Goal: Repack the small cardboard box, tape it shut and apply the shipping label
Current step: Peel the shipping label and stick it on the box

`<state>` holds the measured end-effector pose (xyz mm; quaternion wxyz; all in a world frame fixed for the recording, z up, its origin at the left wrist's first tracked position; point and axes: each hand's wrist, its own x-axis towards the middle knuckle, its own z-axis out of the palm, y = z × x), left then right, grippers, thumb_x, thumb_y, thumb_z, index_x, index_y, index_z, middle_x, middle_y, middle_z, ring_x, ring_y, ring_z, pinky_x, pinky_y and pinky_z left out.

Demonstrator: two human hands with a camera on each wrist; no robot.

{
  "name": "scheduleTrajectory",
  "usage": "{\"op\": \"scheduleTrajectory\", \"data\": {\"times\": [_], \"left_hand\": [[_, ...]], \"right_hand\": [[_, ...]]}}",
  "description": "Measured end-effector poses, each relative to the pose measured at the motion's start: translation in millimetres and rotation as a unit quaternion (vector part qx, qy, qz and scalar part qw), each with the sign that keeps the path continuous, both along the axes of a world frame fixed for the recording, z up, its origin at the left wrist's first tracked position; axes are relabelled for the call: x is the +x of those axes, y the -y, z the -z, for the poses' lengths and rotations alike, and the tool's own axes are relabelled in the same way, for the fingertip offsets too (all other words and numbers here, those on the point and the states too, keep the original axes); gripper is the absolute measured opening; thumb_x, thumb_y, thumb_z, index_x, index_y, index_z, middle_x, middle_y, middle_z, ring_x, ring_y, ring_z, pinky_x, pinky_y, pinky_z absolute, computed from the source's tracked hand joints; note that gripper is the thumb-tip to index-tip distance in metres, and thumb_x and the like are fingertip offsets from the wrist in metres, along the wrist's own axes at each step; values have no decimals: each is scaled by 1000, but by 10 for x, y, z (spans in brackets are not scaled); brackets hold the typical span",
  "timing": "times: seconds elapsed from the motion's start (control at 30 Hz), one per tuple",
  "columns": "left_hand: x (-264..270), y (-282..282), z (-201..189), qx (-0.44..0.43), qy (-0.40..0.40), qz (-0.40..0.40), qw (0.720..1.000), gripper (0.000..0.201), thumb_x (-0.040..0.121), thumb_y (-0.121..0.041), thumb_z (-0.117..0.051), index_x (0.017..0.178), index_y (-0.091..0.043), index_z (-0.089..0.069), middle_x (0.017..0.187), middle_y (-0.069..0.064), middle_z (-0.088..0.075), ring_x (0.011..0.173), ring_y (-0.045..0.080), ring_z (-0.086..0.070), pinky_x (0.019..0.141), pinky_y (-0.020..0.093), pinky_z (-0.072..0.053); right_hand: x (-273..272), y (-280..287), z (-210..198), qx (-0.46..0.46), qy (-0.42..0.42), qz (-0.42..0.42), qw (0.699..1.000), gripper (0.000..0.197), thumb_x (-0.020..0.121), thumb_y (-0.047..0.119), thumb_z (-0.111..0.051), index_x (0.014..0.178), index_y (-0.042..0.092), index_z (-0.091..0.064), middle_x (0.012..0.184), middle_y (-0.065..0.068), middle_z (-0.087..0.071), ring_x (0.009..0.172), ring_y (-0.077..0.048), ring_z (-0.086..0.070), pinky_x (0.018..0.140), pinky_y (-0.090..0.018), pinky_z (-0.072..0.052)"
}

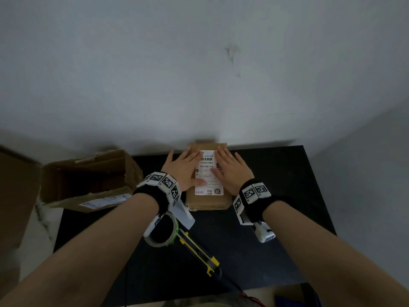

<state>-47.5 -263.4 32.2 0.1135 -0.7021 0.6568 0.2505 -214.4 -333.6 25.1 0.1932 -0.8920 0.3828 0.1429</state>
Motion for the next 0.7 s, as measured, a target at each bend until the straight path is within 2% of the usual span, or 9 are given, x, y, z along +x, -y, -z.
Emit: {"op": "scheduleTrajectory", "data": {"times": [0.13,0.33,0.57,0.7], "left_hand": [[25,84,1,15,-4,4,1000,98,81,-70,-46,149,-24,7,157,-12,11,144,12,12,114,52,4],[31,67,8,13,-8,2,1000,98,80,-71,-45,149,-26,9,156,-13,12,144,13,14,116,52,5],[28,90,-21,20,-12,3,1000,100,80,-68,-50,149,-25,9,157,-12,13,144,13,15,116,51,5],[26,102,-23,19,-3,13,1000,99,80,-69,-47,149,-23,8,157,-10,13,144,13,14,115,53,5]], "right_hand": [[101,-14,24,-10,-5,-17,1000,62,100,45,-18,150,14,2,159,0,8,146,-12,8,118,-35,6],[107,-16,32,-44,-30,-55,997,63,99,49,-15,150,17,5,159,2,10,145,-12,12,117,-40,11],[-71,49,-12,-60,-33,27,997,65,100,47,-16,150,12,7,159,-2,10,146,-14,9,117,-38,8],[66,-55,-19,-69,-19,-43,996,62,100,46,-14,150,14,4,159,0,7,146,-12,7,116,-37,10]]}}
